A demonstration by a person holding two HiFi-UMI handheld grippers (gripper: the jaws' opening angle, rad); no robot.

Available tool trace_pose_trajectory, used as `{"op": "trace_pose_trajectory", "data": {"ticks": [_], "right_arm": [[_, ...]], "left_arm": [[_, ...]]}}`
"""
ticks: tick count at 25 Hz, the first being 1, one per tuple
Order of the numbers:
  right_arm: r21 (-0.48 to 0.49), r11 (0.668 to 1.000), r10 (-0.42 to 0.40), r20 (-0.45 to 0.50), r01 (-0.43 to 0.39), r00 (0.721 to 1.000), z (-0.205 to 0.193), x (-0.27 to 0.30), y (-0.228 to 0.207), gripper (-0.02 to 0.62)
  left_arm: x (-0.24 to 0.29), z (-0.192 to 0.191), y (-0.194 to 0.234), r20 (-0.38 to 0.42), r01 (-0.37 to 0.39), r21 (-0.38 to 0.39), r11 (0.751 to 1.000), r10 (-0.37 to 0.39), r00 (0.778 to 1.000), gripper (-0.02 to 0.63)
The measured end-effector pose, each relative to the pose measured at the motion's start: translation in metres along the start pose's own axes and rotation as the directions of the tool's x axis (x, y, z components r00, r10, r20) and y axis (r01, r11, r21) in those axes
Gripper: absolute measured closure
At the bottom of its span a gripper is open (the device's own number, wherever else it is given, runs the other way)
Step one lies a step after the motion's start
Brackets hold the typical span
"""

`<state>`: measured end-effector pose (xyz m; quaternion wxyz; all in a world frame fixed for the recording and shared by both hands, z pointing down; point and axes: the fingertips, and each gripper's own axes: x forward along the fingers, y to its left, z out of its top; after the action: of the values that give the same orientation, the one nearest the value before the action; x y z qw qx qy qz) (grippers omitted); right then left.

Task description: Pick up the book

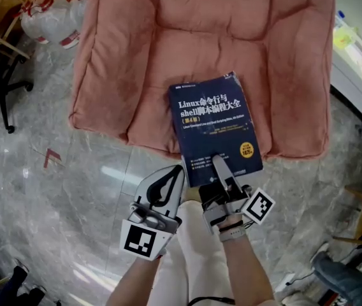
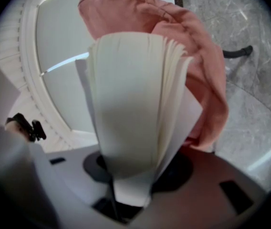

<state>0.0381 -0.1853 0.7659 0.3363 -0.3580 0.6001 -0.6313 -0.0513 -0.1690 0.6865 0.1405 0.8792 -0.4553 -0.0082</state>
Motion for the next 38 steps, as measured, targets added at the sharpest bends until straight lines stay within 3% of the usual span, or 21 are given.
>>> {"op": "trace_pose_trajectory", "data": {"ticks": [38], "right_arm": [[-0.044,0.999,0.021,-0.041,-0.022,0.999,0.021,-0.002,0.110,0.419]], "left_arm": [[0.034,0.117,-0.020,0.056,0.016,0.025,1.000,-0.017,0.998,0.592]]}}
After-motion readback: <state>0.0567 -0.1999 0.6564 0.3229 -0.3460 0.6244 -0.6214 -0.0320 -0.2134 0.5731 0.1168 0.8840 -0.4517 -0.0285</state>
